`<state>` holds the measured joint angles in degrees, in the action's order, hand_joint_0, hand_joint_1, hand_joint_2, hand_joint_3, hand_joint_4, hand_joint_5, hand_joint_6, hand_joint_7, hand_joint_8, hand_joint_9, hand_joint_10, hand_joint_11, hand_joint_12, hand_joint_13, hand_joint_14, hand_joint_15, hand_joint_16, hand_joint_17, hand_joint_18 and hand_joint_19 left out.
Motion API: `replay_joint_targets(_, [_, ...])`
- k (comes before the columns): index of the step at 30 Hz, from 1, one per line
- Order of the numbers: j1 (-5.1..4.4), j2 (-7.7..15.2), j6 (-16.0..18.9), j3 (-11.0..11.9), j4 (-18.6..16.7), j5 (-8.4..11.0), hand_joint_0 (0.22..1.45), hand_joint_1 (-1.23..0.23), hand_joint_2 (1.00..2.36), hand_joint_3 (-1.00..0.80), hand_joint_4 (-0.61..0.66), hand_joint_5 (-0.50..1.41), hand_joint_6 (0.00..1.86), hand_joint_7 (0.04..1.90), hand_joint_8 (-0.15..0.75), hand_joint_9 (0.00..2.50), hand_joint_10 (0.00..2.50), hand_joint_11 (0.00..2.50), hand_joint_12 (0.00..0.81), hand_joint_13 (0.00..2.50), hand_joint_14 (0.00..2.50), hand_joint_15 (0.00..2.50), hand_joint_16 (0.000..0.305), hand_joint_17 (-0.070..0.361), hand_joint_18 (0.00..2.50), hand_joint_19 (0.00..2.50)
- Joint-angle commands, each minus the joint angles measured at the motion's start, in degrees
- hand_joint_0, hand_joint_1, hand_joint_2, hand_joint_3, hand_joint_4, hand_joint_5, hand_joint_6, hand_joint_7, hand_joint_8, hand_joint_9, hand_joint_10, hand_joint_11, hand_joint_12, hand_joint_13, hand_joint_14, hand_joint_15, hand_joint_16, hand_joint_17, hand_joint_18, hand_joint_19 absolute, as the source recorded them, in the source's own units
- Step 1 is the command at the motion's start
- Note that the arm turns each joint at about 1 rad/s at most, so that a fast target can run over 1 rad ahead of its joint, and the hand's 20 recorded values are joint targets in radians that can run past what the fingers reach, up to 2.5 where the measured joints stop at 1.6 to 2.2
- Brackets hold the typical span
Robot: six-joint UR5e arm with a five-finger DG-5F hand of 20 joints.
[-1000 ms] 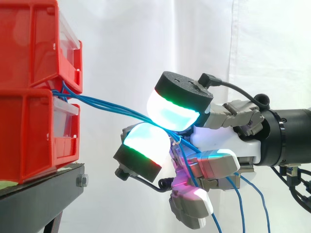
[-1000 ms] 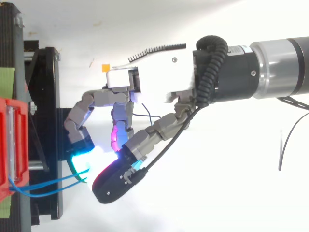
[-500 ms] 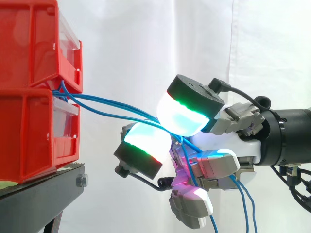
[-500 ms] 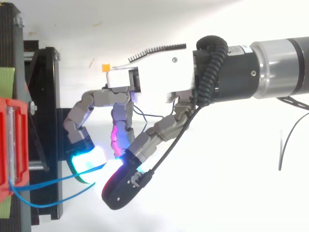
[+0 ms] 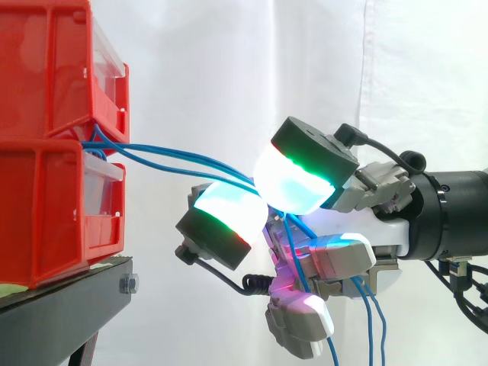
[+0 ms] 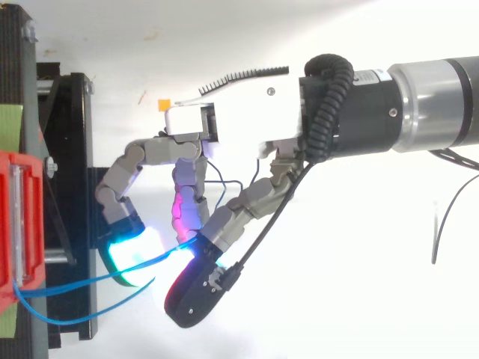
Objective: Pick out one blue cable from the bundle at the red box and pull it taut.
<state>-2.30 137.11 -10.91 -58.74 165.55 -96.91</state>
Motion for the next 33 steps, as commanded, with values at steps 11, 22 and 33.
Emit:
replay_joint_targets(11, [0.01, 0.0, -0.1, 0.0, 0.0, -0.12, 0.83, -0.95, 1.0, -0.5, -0.46, -0.09, 0.93, 1.18, 0.253, 1.56, 0.03, 0.89, 0.354, 1.27, 0.03, 0.71, 0.044, 0.1, 0.96, 0.75])
replay_joint_targets(22, [0.01, 0.0, -0.1, 0.1, -0.1, 0.14, 0.69, -0.92, 1.0, -0.5, -0.18, -0.09, 0.91, 1.08, 0.267, 1.54, 0.03, 0.88, 0.374, 1.27, 0.03, 0.72, 0.046, 0.103, 0.95, 0.77])
replay_joint_targets(33, [-0.16, 0.0, -0.1, 0.1, -0.2, 0.14, 0.54, -0.88, 1.0, -0.5, -0.04, -0.1, 0.89, 0.98, 0.298, 1.5, 0.03, 0.86, 0.4, 1.26, 0.03, 0.71, 0.051, 0.116, 0.97, 0.77])
